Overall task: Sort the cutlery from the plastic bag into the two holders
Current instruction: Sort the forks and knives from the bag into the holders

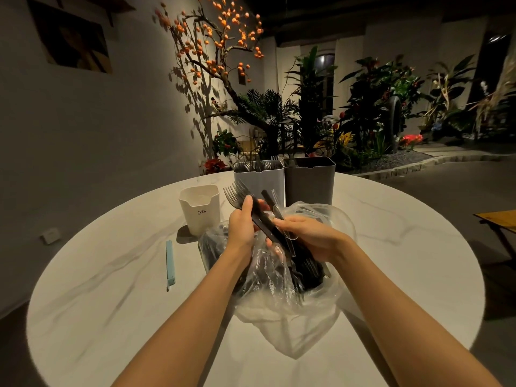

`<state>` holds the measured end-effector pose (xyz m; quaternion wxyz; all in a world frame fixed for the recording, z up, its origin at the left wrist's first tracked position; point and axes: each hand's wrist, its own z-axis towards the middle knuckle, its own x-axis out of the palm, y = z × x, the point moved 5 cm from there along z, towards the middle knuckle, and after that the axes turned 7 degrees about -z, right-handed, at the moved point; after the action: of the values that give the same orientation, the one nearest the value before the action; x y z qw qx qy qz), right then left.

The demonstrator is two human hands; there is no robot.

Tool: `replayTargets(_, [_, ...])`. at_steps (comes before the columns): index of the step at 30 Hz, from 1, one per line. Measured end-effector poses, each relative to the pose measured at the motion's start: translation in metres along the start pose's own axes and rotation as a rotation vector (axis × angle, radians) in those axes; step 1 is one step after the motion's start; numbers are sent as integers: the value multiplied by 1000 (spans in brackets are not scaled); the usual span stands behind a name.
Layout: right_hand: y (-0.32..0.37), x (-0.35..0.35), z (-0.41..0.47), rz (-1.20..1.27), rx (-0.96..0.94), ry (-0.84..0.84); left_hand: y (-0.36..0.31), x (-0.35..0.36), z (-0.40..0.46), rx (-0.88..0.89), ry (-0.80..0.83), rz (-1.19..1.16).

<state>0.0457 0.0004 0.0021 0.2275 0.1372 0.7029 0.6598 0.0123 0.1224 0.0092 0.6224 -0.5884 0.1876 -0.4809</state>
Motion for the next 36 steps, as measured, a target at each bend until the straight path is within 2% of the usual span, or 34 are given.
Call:
replayTargets(3, [0, -1, 2, -2, -8, 4, 1, 1, -1, -8, 10, -57])
replayTargets(7, [-3, 1, 3, 25, -2, 18, 6, 8, -4, -58, 181, 39])
replayTargets(10, [-3, -4, 2, -15, 19, -56, 5, 4, -4, -93, 52, -3])
replayTargets(13, [-3, -9, 5, -53, 8, -83, 2, -3, 0, -95, -58, -200])
replayTargets(17, [-2, -13, 8, -63, 1, -171, 3, 0, 2, -114, -62, -491])
replayTargets(19, [-1, -13, 8, -85, -11, -173, 5, 2, 3, -122, -39, -433])
replayTargets(23, [2, -21, 6, -159, -36, -245, 5, 4, 2, -146, 25, -170])
replayTargets(28, [6, -12, 0, -106, -35, -121, 7, 5, -5, -242, 46, -38])
replayTargets(32, [11, -7, -3, -156, -69, -70, 3, 4, -4, -216, 52, -134])
replayTargets(36, [8, -14, 0, -87, -115, -71, 2, -1, -2, -188, 13, -194])
